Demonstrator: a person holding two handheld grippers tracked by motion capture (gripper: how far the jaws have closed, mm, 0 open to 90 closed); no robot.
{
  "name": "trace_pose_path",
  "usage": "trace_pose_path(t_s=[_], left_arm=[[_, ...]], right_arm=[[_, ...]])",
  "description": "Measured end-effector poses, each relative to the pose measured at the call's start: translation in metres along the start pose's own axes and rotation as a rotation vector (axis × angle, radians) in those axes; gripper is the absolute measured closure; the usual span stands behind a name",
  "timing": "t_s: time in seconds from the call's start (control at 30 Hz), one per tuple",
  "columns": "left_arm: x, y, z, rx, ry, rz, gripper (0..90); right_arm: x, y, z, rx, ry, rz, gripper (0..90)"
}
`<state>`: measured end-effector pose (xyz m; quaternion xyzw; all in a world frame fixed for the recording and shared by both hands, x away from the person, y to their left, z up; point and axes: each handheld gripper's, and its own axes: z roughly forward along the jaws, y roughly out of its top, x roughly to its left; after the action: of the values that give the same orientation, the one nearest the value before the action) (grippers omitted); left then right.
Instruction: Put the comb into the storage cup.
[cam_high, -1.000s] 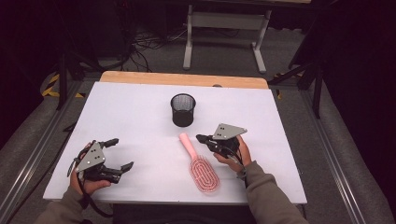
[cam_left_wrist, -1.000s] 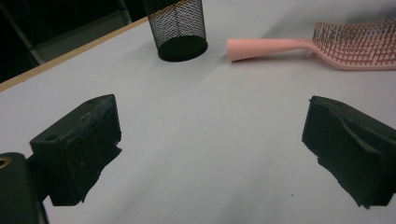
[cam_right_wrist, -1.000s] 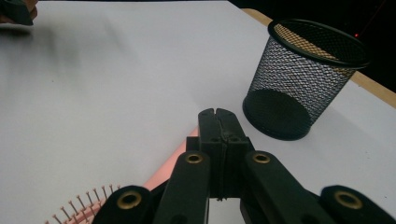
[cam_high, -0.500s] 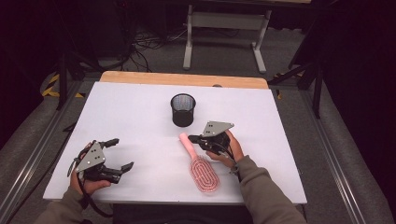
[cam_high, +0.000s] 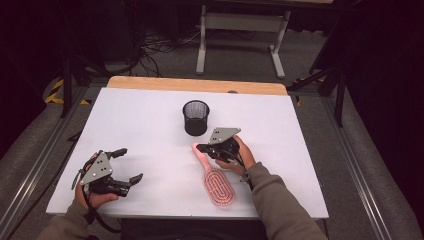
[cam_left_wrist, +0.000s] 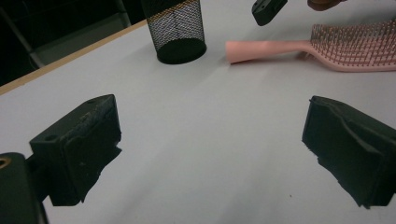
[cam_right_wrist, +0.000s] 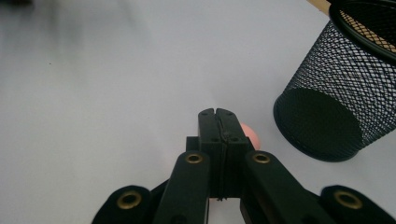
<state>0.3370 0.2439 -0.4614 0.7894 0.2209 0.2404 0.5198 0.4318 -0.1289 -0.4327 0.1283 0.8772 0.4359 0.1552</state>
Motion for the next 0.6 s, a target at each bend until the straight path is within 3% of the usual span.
trace_pose_path(t_s=[0.6], left_arm=[[0.0,0.0,0.0,0.01,-0.014,0.005,5.3]], right_arm=[[0.0,0.001,0.01,0.021,0.02,-0.004,89.9]])
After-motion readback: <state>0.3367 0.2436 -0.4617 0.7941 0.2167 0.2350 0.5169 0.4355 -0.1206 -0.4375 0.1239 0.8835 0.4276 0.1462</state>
